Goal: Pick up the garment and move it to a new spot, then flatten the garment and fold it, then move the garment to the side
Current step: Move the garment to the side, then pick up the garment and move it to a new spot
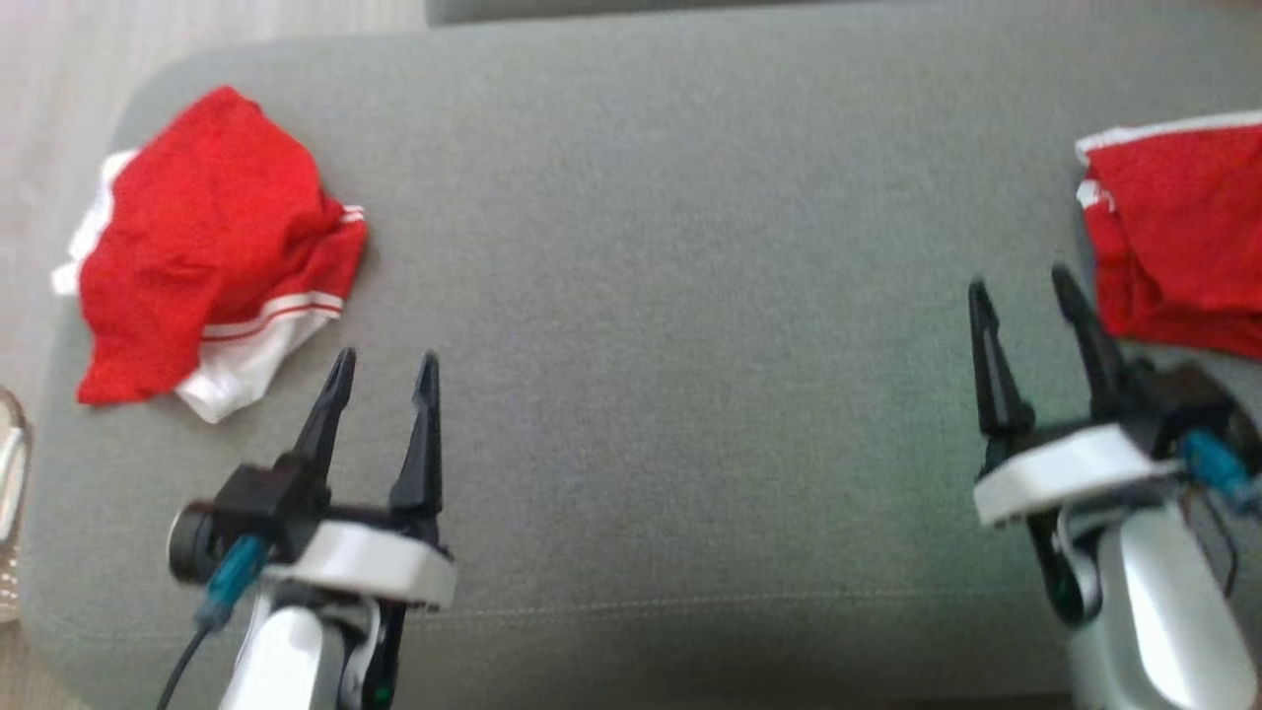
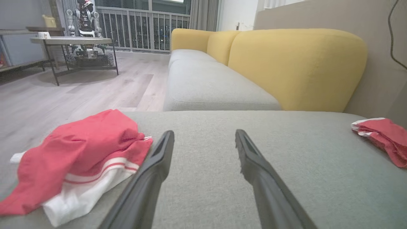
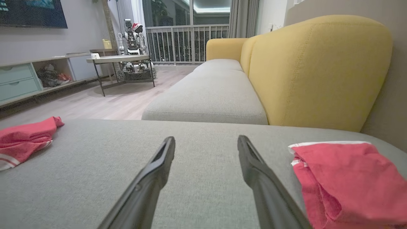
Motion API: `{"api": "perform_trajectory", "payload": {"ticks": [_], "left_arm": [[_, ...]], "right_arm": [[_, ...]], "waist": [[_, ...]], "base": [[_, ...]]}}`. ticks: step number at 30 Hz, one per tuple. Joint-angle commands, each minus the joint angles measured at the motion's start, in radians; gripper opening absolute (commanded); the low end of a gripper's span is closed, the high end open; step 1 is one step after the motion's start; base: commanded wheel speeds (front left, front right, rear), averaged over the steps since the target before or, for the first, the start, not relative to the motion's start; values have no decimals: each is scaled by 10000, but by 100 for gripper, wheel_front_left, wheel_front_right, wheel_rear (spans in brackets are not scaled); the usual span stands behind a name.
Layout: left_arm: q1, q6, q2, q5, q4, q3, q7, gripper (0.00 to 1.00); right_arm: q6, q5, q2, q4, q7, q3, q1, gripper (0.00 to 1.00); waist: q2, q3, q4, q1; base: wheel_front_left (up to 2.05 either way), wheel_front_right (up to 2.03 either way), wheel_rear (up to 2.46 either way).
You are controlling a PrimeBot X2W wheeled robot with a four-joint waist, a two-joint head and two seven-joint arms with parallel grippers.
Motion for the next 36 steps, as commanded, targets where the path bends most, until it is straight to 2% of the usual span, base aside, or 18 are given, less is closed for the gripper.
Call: {"api": "perform_trajectory", "payload": {"ticks": [1,6,15,24,28,36], "left_arm": [[-197,19,8,-124,-432,432,-51,100],[355,-227,-66,-394,-801,686,-51,100],[658,-68,-76,-544,-945,650,-51,100],[649,-136,-77,-641,-818,578,-51,100],[629,-160,-77,-670,-746,530,-51,100],[617,-177,-77,-681,-754,535,-51,100]], "right_arm": [[-4,132,78,-354,-116,207,-74,100],[-4,-57,86,-345,-127,476,623,100],[-4,306,88,-584,-130,344,1010,100],[-4,393,88,-618,-131,342,974,100],[-4,427,89,-685,-131,326,975,100],[-4,731,89,-784,-131,450,1063,100]], "waist": [[-1,-297,169,0],[-1,-590,244,0],[-1,-794,217,0],[-1,-753,221,0],[-1,-725,356,0],[-1,-803,1212,0]], "base": [[0,0,0],[0,0,0],[0,0,0],[0,0,0],[0,0,0],[0,0,0]]}}
